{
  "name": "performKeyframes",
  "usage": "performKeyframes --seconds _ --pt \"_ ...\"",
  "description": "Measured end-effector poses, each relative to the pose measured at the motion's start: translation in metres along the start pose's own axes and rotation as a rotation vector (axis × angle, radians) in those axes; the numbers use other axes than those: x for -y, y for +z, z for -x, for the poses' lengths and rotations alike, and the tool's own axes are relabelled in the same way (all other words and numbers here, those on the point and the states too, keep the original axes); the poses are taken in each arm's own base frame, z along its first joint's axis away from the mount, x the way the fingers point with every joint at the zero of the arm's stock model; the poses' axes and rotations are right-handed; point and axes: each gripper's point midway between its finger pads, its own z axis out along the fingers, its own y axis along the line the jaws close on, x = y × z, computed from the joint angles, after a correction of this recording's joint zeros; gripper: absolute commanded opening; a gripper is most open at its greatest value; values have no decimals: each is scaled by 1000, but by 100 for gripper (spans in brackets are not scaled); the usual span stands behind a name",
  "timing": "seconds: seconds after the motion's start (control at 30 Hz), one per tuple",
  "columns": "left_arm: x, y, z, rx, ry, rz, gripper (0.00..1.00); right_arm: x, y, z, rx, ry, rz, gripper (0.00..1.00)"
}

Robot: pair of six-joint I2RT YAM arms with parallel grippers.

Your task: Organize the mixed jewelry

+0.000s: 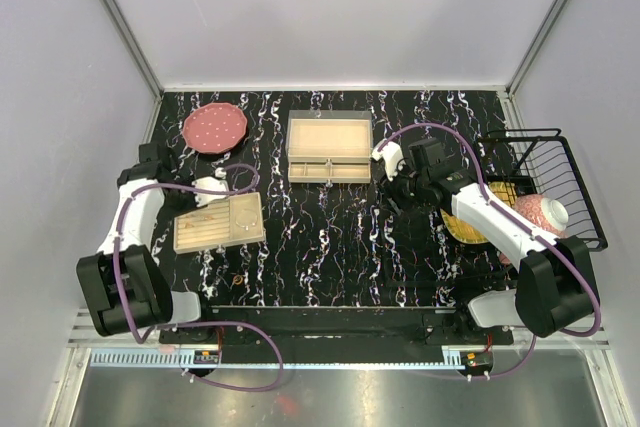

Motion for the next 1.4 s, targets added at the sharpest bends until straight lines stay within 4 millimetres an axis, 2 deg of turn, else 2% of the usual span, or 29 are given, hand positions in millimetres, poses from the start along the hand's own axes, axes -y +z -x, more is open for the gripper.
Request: performKeyframes --seconds 0.13,0.23,0.33,0.4,0.53,0.7,0.83,0.9,1.1,1.4 --pt "1 -16 22 70 -30 22 30 -1 0 0 1 7 3 46" --pt "16 -20 46 116 -57 -9 28 -4 0 1 7 11 21 46" --pt "41 -18 75 152 -71 -95 28 -5 2 1 5 16 28 45" --pt "55 -16 87 164 -74 -142 28 -5 3 0 2 18 34 46" --pt "96 -8 104 165 -60 -257 28 -7 6 -3 -11 24 46 45" --pt "138 2 102 144 -27 -331 30 -8 9 -8 -29 32 54 45" --pt "168 14 86 104 -1 -374 31 -7 12 -11 -39 35 58 45" --pt "176 19 80 92 12 -383 31 -7 13 -12 -45 35 60 45" --pt "186 33 73 91 65 -362 31 -7 17 -17 -61 42 66 45" --pt "176 46 77 106 94 -310 29 -8 18 -19 -69 45 68 45"
